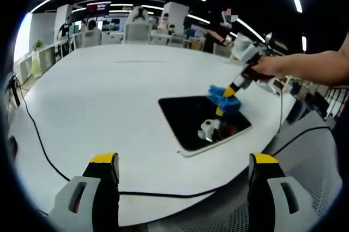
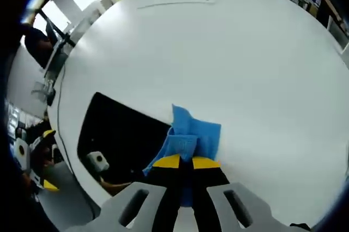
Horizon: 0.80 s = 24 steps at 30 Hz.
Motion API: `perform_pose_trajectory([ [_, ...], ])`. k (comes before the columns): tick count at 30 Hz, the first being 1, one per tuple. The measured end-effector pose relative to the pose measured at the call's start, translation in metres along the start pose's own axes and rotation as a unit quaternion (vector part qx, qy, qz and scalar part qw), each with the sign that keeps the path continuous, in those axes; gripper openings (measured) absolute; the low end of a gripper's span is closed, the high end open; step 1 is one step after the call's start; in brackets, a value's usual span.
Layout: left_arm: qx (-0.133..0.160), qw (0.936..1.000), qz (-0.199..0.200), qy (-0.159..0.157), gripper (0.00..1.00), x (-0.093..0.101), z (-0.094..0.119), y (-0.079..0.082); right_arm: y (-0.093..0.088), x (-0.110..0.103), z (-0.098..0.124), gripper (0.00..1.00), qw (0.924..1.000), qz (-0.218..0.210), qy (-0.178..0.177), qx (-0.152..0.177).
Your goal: Wipe the mirror surface with the cleaning cloth until all visible marks leave the cleaned area.
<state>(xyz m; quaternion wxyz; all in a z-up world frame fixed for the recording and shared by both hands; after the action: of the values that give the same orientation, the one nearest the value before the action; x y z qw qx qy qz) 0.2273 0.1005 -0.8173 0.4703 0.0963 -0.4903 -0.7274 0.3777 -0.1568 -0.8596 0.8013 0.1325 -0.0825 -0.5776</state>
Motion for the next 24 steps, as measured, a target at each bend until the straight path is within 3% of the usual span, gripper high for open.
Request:
perform_pose_trajectory([
  [12, 0.0, 1.0, -0.002, 0.0, 0.99, 0.0, 0.0, 0.0, 0.011, 0.004, -0.003, 0.0, 0.9999, -0.006, -0.008, 0.003],
  [17, 0.0, 1.0, -0.007, 0.003, 0.99, -0.001, 0.0, 0.001, 0.009, 0.003, 0.002, 0.0, 0.9997, 0.002, -0.006, 0.022],
  [24, -0.001, 1.0, -0.008, 0.003, 0.99, -0.001, -0.001, 0.002, 0.003, 0.01, 0.024, 0.0, 0.9993, 0.011, 0.002, 0.035],
])
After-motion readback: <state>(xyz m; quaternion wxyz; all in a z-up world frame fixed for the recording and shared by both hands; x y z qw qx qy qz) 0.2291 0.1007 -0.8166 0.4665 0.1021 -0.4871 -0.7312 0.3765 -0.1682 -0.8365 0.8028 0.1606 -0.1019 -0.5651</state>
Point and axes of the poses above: the point that each gripper's makers call its tool centre point, and the gripper's own axes: z roughly backward along the fingers, x roughly to its right, y roughly out of its top, the point moved 1 cm from there along z, roughly backward along the fingers, and after that the axes turned 8 degrees about -y, right-handed, at the moved point
